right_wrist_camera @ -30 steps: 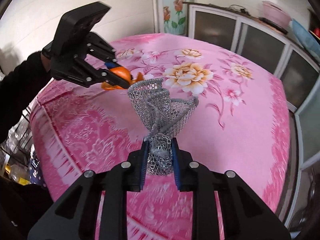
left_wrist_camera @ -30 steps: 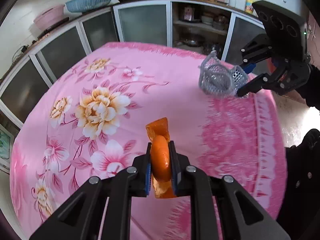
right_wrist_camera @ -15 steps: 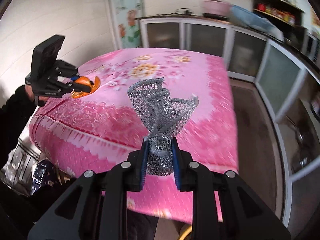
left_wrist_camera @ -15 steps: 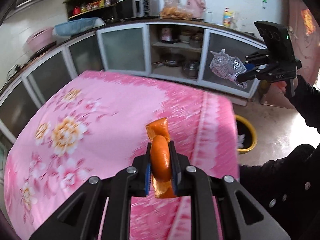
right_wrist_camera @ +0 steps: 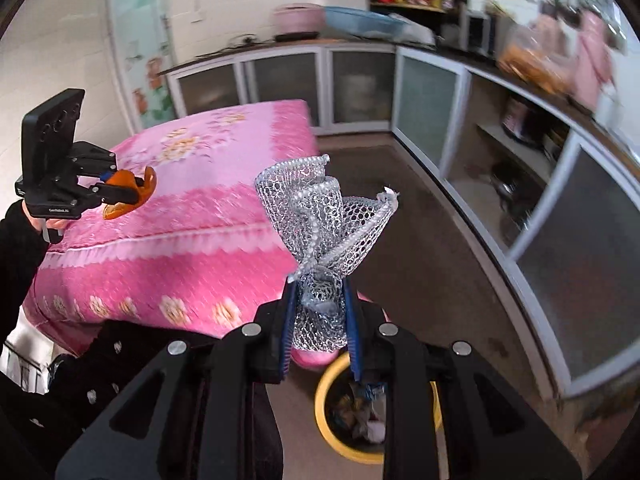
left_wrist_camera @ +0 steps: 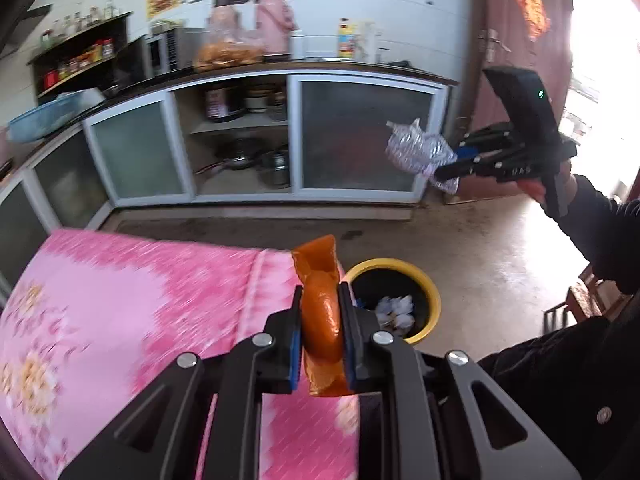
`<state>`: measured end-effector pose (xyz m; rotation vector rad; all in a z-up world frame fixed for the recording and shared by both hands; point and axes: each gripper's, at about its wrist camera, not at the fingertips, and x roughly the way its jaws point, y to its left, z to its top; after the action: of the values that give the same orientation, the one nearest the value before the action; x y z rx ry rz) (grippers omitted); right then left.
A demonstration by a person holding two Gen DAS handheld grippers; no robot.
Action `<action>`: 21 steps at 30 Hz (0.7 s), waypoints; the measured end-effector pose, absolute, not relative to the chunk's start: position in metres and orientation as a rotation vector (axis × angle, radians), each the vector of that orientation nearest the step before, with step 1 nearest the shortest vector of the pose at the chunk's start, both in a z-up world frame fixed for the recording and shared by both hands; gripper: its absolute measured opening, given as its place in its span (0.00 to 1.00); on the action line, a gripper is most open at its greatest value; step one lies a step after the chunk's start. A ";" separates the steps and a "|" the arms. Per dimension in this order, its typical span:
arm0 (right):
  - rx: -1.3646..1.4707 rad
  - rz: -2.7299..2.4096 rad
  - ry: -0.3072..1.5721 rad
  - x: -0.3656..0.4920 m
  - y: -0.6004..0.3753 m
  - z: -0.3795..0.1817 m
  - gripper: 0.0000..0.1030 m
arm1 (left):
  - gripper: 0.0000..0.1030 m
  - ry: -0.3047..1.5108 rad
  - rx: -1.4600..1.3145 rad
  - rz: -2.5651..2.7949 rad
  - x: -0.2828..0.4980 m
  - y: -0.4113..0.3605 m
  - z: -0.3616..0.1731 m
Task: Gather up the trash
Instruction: 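Carry the orange wrapper and silver mesh over the bin with both tools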
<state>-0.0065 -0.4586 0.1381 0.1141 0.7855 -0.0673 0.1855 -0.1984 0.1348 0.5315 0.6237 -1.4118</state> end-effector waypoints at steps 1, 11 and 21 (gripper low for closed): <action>0.121 -0.089 0.792 -0.015 -0.464 0.133 0.21 | 0.14 0.626 0.531 -1.432 0.181 -0.209 0.132; 0.256 -0.230 0.902 -0.067 -0.517 0.060 0.21 | 0.14 0.699 0.549 -1.579 0.135 -0.315 0.083; 0.390 -0.268 1.001 -0.079 -0.541 -0.011 0.21 | 0.14 0.810 0.561 -1.613 0.105 -0.375 0.028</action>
<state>-0.0786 -0.5408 -0.0105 0.3898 1.0013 -0.2679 0.1053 -0.3749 0.0277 0.5609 0.8100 -1.6129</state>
